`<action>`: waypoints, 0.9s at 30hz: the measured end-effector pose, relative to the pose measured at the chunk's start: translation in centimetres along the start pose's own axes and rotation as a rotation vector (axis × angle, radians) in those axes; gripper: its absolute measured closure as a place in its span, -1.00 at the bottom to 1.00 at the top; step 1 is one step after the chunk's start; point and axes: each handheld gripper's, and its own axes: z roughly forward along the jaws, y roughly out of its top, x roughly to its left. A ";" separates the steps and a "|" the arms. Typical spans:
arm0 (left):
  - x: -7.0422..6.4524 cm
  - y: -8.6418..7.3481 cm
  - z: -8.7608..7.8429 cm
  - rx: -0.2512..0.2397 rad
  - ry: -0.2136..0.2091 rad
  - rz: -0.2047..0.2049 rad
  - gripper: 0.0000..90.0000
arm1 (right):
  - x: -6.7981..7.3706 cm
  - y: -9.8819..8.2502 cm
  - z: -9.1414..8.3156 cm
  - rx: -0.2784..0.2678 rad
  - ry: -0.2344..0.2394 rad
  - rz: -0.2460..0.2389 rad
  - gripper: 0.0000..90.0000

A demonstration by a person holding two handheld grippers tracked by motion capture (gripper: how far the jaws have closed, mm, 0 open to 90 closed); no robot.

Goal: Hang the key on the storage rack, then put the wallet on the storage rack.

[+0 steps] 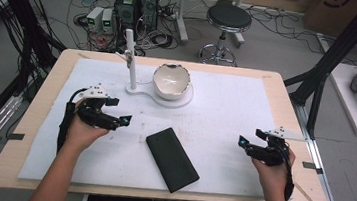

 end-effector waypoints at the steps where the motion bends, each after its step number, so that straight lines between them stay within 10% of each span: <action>1: -0.2 -0.4 0.0 -0.005 -0.003 0.000 -0.71 | 0.0 0.0 0.0 0.004 0.004 0.001 -0.53; 27: -0.7 -3.0 -0.1 0.034 -0.003 0.036 -0.74 | 2.6 0.5 0.9 0.038 0.087 -0.030 -0.53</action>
